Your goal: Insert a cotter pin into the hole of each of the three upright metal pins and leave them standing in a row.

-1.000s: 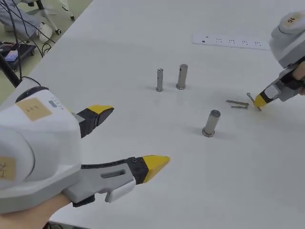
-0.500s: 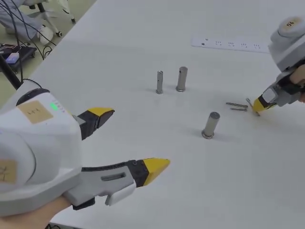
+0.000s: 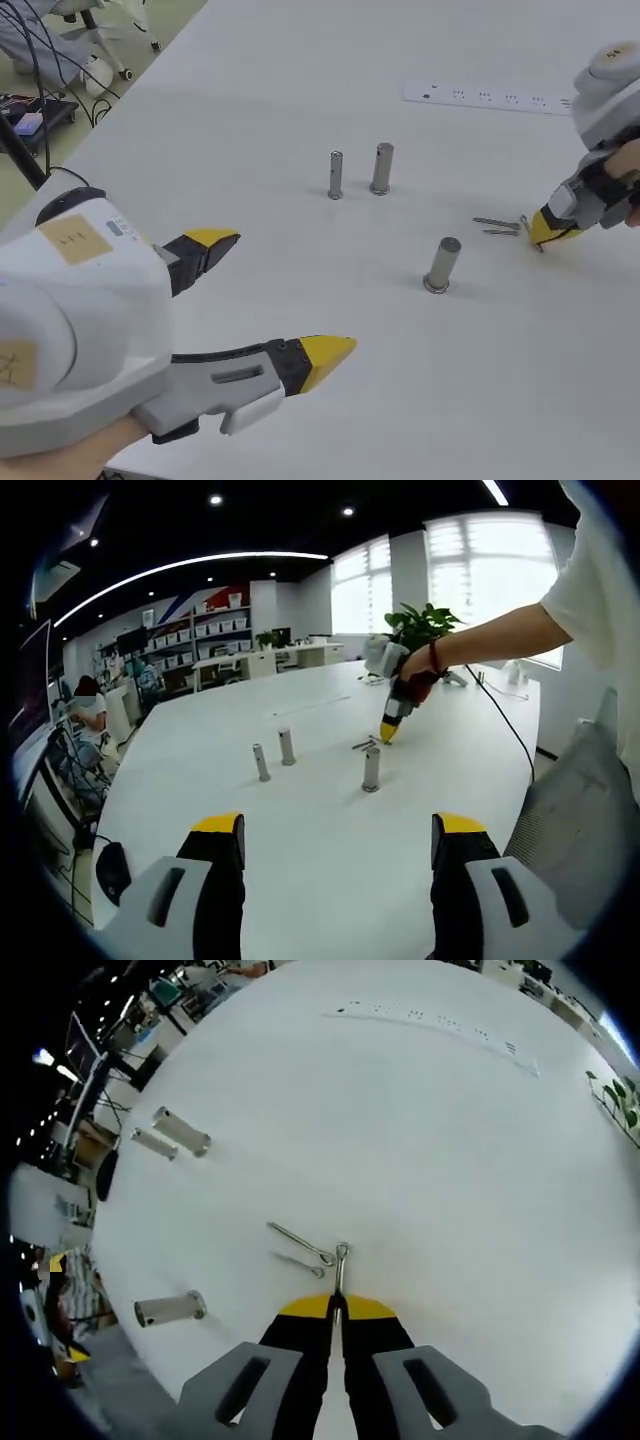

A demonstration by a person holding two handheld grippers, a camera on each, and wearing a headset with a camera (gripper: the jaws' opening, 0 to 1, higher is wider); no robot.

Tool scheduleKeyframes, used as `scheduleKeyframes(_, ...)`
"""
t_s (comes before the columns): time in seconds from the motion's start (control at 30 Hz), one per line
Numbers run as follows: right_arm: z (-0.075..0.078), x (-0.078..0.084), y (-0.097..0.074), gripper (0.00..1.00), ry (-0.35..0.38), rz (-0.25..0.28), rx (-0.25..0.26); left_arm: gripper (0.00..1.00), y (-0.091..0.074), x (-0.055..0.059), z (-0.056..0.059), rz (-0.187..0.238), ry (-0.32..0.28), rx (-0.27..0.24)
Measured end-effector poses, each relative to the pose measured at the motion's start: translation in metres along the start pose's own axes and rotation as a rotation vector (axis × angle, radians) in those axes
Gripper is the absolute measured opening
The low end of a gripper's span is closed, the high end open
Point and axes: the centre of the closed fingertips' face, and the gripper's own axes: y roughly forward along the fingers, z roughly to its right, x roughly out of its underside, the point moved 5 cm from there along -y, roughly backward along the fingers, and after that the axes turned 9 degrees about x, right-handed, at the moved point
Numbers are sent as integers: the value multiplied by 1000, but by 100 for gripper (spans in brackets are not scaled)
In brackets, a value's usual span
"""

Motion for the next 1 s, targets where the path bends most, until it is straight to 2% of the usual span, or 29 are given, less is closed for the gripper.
scheduleKeyframes(0.03, 2, -2, -1, 4, 15, -10, -15, 76, 0, 0, 0, -1, 0, 0)
scheduleKeyframes(0.13, 8, -6, 1, 4, 1, -20, 3, 76, 0, 0, 0, -2, 0, 0)
scheduleKeyframes(0.43, 0, -5, 0, 5, 46, -20, -23, 76, -1, 0, 0, 1, 1, -2)
scheduleKeyframes(0.6, -3, -8, -1, 10, 26, -3, -34, 76, -2, -1, 0, 2, 3, -3)
scheduleKeyframes(0.7, -8, -8, -4, 11, -15, 13, -48, 76, -2, -1, 1, 3, 3, -3)
scheduleKeyframes(0.83, -10, -14, -8, 17, -144, 76, -44, 76, -2, -1, 1, 2, 3, -4)
scheduleKeyframes(0.93, -11, -18, -11, 18, -300, 132, -29, 76, -2, -2, 1, 3, 3, -4)
scheduleKeyframes(0.97, -12, -18, -11, 18, -330, 136, -29, 76, -2, -2, 1, 4, 2, -3)
scheduleKeyframes(1.0, -12, -20, -12, 19, -464, 168, -13, 76, -2, -2, 1, 4, 2, -3)
